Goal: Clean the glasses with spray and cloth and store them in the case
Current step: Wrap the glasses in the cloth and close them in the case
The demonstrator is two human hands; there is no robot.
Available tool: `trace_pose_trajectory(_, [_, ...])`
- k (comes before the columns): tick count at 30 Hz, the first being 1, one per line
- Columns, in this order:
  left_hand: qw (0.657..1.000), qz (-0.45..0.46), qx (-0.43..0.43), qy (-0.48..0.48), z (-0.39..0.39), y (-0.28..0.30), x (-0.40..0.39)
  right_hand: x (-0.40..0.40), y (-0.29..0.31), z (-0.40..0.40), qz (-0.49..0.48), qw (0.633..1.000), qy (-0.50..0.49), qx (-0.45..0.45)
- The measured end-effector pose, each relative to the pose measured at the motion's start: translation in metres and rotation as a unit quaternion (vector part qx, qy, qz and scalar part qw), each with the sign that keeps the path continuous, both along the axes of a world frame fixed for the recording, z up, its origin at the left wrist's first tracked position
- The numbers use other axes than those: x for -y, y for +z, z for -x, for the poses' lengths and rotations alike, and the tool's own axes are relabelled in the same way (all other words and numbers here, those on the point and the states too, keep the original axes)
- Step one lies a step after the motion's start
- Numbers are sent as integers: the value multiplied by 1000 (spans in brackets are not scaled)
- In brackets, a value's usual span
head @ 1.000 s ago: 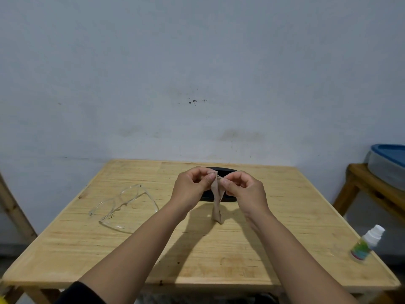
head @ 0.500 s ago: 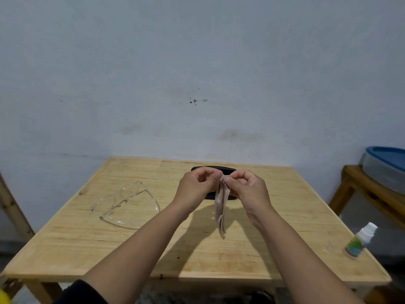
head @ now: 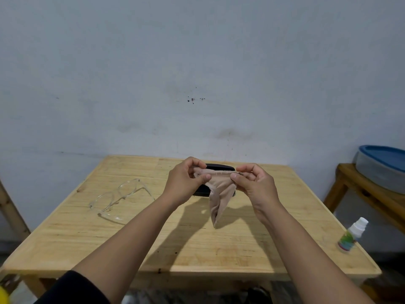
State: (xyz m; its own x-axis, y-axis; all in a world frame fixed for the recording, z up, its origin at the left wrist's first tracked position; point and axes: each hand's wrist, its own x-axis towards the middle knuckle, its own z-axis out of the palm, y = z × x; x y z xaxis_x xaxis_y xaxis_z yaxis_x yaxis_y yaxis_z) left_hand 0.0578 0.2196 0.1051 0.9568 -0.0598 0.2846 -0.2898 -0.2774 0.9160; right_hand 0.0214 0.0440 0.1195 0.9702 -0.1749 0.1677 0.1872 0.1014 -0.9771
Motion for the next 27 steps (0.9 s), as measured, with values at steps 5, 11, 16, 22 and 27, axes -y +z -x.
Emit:
trace_pose_trajectory(5, [1000, -23, 1, -2, 1, 5, -8, 7, 1, 1, 13, 1000, -13, -3])
trace_pose_trajectory(11, [997, -74, 16, 7, -3, 11, -16, 23, 9, -1, 15, 999, -34, 1])
trace_pose_trajectory(16, [994, -107, 20, 30, -11, 12, -12, 35, 2, -11, 16, 999, -41, -31])
trace_pose_trajectory(22, [990, -102, 62, 73, -21, 17, 2, 41, 0, -32, 52, 994, -83, -46])
trace_pose_trajectory(27, [982, -87, 143, 83, -25, 30, 4, 46, 9, -35, 55, 995, -80, 9])
